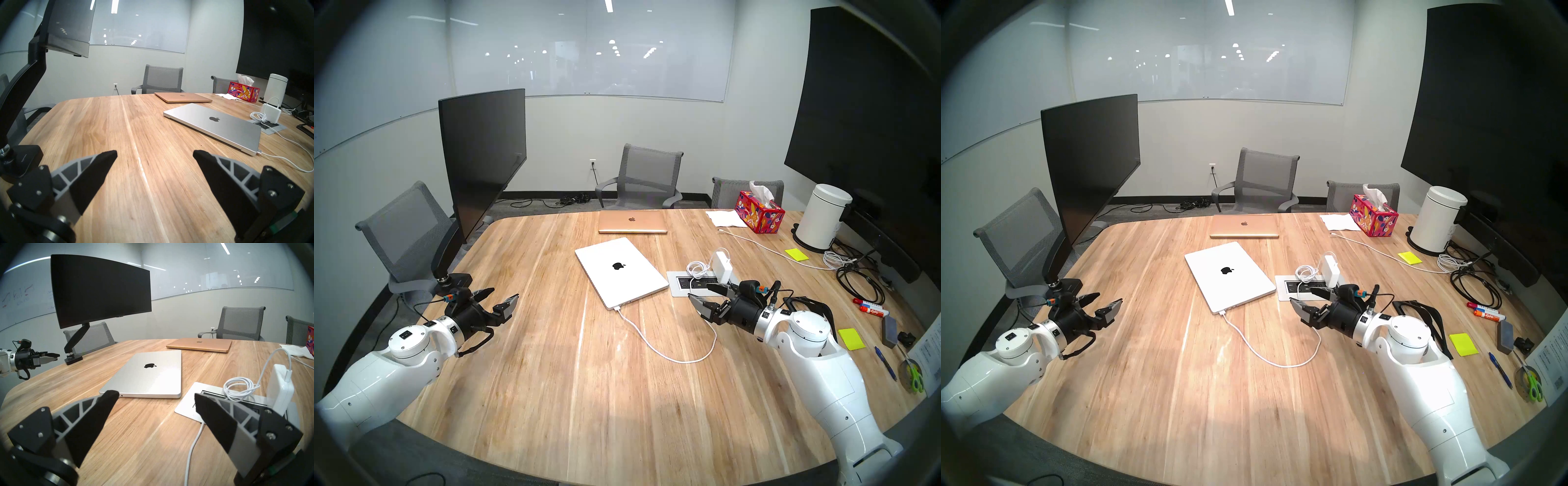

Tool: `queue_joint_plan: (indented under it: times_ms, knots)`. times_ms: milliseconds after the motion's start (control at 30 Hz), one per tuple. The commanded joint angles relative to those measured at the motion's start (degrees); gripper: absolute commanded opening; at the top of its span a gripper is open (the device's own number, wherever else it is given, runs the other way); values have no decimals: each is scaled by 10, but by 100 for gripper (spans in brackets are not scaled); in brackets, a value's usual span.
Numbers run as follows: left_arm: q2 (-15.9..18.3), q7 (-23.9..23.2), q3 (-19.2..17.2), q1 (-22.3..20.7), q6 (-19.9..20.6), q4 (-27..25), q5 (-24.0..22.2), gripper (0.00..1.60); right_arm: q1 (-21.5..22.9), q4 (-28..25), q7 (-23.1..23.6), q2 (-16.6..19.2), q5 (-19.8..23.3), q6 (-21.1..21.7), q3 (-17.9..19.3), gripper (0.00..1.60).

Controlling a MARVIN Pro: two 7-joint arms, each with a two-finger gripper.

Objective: Unplug the charging cable from the port of the MacBook and lay it on the desk

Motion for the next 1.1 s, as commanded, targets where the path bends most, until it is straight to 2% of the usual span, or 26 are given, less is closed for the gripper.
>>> queue_joint_plan:
  times_ms: [0,1067]
  knots:
    - [2,1,-4,-1,-2,-3,-1,160,3,-6,0,0,0,0,1,160]
    - [5,-5,-3,-2,0,-2,-6,160,3,-6,1,-1,-1,0,2,160]
